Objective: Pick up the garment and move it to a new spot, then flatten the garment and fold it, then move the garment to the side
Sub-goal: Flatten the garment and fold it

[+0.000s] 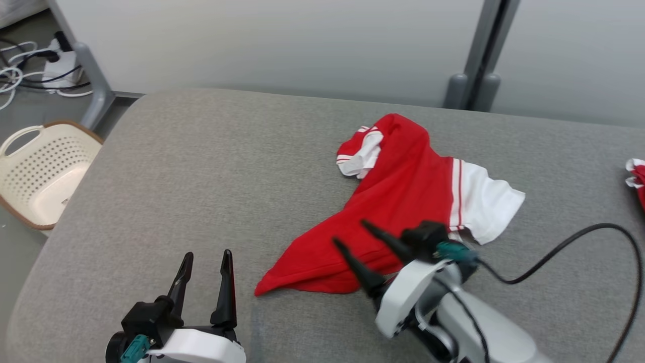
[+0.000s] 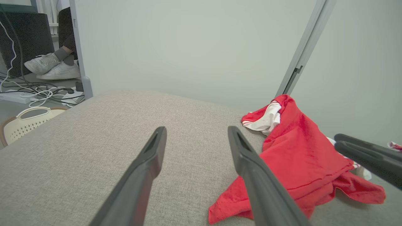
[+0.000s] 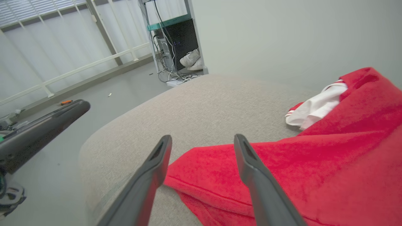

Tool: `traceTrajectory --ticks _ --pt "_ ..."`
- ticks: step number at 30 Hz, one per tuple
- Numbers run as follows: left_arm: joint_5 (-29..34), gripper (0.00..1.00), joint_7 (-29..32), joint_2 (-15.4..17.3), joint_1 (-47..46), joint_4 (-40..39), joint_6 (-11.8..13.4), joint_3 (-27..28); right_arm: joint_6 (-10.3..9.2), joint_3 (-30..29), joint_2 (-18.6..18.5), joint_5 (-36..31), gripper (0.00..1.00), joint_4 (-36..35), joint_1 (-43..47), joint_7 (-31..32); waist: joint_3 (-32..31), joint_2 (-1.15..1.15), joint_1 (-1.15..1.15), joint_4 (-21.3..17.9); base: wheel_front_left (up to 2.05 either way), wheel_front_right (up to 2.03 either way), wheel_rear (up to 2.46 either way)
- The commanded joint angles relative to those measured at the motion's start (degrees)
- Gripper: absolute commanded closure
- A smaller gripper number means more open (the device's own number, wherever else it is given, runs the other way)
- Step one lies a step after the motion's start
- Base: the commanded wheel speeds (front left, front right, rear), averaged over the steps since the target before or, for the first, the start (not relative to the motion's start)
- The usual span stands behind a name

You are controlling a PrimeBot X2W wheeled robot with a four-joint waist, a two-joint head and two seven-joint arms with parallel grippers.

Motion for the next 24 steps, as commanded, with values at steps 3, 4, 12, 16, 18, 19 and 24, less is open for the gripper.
traceTrajectory --ticks 3,4,12,16,18,19,24 --pt "0.59 0.0 -0.01 0.18 -0.36 -0.48 -0.02 -0.01 0.01 -9.72 -0.93 -5.55 0.0 5.01 -0.61 -1.96 0.63 0.0 0.0 -2.06 0.0 0.0 0.0" --pt "0.58 0.0 -0.01 0.18 -0.56 -0.61 -0.06 -0.1 0.01 -12.69 -1.3 -6.98 0.0 6.26 -1.06 -2.27 0.95 0.0 0.0 -2.19 0.0 0.0 0.0" --pt "0.76 0.0 -0.01 0.17 -1.91 -1.34 -0.47 -0.84 0.01 -29.06 -5.39 -16.48 0.0 15.31 -4.65 -2.47 4.05 0.0 0.0 -1.24 0.0 0.0 0.0" --pt "0.86 0.0 -0.01 0.17 -3.14 -1.39 -0.56 -1.4 0.01 -35.25 -7.16 -20.52 0.0 20.4 -7.86 -1.05 6.34 0.0 0.0 0.45 0.0 0.0 0.0" --pt "0.87 0.0 -0.01 0.16 -3.73 -1.31 -0.61 -1.62 0.01 -37.9 -8.12 -22.36 0.0 22.73 -9.63 -0.57 7.41 0.0 0.0 1.37 0.0 0.0 0.0" --pt "0.86 0.0 -0.01 0.16 -3.98 -1.29 -0.68 -1.73 0.01 -39.05 -8.57 -23.09 0.0 23.86 -10.34 -0.34 7.84 0.0 0.0 1.79 0.0 0.0 0.0" --pt "0.54 0.0 -0.01 0.15 -4.87 -1.07 -0.53 -2.18 0.01 -44.64 -10.67 -27.09 0.0 29.41 -13.37 1.04 9.23 0.0 0.0 3.58 0.0 0.0 0.0"
